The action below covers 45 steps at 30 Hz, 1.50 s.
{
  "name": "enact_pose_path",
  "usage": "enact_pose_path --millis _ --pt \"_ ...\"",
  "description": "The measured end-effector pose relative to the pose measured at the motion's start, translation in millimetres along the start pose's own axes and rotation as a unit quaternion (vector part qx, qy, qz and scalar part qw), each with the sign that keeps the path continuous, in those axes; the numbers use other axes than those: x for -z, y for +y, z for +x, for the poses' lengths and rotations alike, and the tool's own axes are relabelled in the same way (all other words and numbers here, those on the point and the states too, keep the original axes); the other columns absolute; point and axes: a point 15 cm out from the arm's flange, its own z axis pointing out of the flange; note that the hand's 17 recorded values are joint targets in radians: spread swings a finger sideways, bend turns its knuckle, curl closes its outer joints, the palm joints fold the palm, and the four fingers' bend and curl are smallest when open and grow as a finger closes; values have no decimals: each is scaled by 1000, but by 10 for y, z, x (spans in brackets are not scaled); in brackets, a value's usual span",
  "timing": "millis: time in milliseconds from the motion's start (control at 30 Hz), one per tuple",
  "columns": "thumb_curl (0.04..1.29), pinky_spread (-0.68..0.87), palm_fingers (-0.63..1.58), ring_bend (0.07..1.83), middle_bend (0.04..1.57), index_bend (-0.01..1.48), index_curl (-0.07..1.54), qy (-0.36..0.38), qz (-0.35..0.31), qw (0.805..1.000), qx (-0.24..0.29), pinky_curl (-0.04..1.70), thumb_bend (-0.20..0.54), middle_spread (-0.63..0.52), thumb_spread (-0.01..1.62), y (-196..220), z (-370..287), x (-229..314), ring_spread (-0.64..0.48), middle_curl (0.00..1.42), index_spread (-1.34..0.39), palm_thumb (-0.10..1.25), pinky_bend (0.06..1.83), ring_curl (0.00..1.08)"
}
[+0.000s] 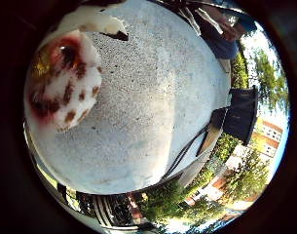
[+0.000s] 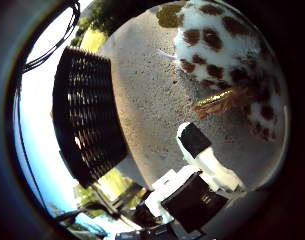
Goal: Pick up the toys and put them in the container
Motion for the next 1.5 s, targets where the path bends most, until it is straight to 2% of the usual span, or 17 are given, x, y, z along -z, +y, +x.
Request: enact_pose_path --millis 100,233,300,333,367,400,433,500,567,667,767,933,1233,1400,1500 --pt "339 512 187 546 195 171 298 -1 -5 1000 0 257 -30 174 1084 26 -6 -59 336 347 1 591 825 299" --pt "346 538 446 678 233 157 283 -1 -10 1000 1 244 -23 102 1079 47 -18 -109 340 363 17 622 869 323" --pt "358 543 721 760 291 155 267 2 -15 1000 4 250 -17 53 1072 66 -15 -128 328 379 -19 655 978 329" --pt "366 528 925 806 353 174 268 6 -17 1000 6 272 -15 21 1067 75 -5 -137 293 402 -64 674 1046 347" --pt "370 514 1021 817 396 187 270 12 -21 1000 8 278 -15 12 1064 90 9 -148 274 417 -93 682 1064 350" --pt "380 482 1209 854 491 215 287 18 -24 999 10 298 -14 -9 1060 103 26 -162 234 454 -155 702 1092 370" --pt "392 457 1276 945 601 201 303 23 -27 999 11 329 -9 -19 1056 112 38 -173 204 504 -194 731 1125 417" --pt "418 421 1203 1107 761 208 329 30 -33 999 10 368 -6 -50 1040 131 32 -197 145 587 -261 778 1152 494" --pt "443 395 1159 1204 869 208 335 30 -35 999 9 402 2 -78 1025 139 36 -189 97 649 -317 829 1212 543" --pt "495 333 1129 1291 1014 283 368 30 -33 999 10 471 8 -120 992 128 44 -144 27 745 -430 923 1349 607" --pt "546 287 1099 1329 1106 356 408 26 -46 999 9 523 26 -139 992 202 34 -128 -13 807 -523 997 1437 644" --pt "626 220 992 1393 1197 458 512 19 -71 997 9 607 22 -157 1014 332 13 38 -62 893 -683 1043 1536 702" --pt "733 162 871 1476 1296 555 735 15 -86 996 24 694 -8 -169 1032 497 -105 1043 -96 971 -889 1053 1622 761" --pt "770 147 815 1518 1331 568 869 11 -119 990 75 730 -18 -171 1049 823 -596 1894 -102 995 -963 1010 1656 781" --pt "788 142 782 1543 1354 555 941 16 -110 988 107 748 -17 -171 1063 1022 -901 2463 -104 1005 -992 988 1672 789"
